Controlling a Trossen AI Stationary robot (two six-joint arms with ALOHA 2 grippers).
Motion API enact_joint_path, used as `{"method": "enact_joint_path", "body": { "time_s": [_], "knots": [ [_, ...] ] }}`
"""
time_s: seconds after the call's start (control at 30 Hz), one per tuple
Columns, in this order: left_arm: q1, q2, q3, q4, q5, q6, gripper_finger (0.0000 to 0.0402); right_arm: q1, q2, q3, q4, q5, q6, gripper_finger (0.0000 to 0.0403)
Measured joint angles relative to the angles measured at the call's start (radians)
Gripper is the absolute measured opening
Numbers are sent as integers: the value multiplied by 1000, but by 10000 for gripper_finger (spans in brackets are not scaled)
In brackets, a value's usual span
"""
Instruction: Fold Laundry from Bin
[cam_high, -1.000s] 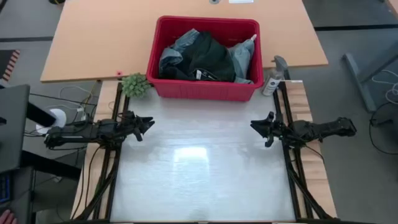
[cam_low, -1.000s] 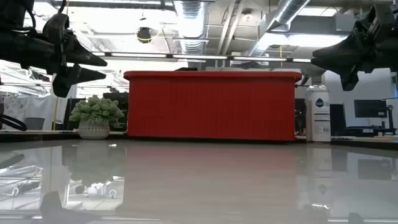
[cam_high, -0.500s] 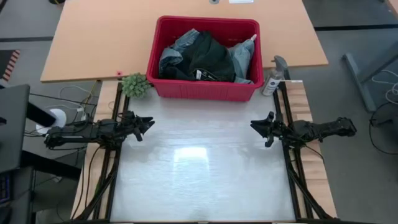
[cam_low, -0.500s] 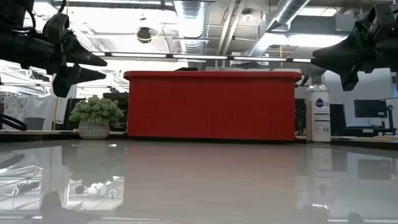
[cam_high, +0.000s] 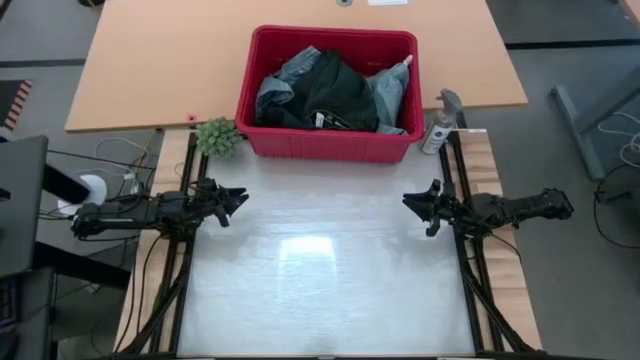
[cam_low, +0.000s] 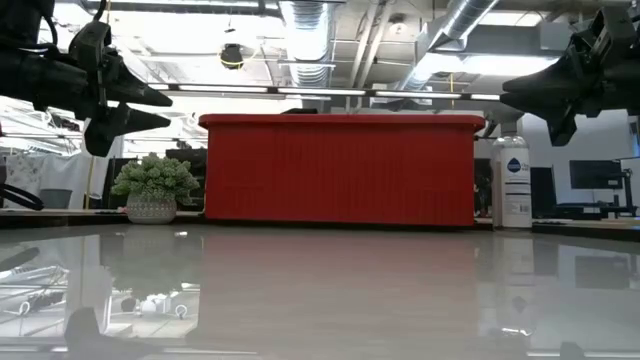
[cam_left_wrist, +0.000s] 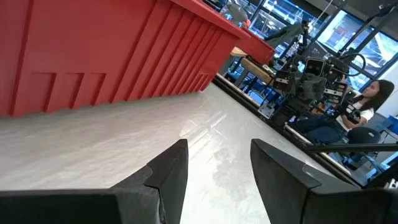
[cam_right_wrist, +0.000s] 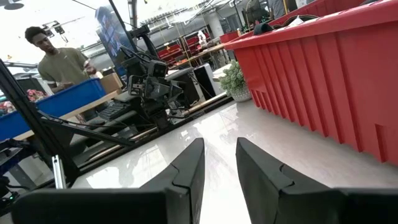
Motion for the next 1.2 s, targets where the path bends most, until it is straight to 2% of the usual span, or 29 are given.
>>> {"method": "enact_joint_path", "body": {
  "time_s": [0.37, 0.57, 1.2],
  "knots": [
    [0, 0, 0, 5, -4, -5, 162, 0, 0, 0, 0, 0, 0, 118],
    [-1, -1, -5, 87, -115, -21, 162, 0, 0, 0, 0, 0, 0, 118],
    [0, -1, -2, 56, -133, -97, 162, -20, 0, -1, 12, 9, -18, 118]
  ]
}}
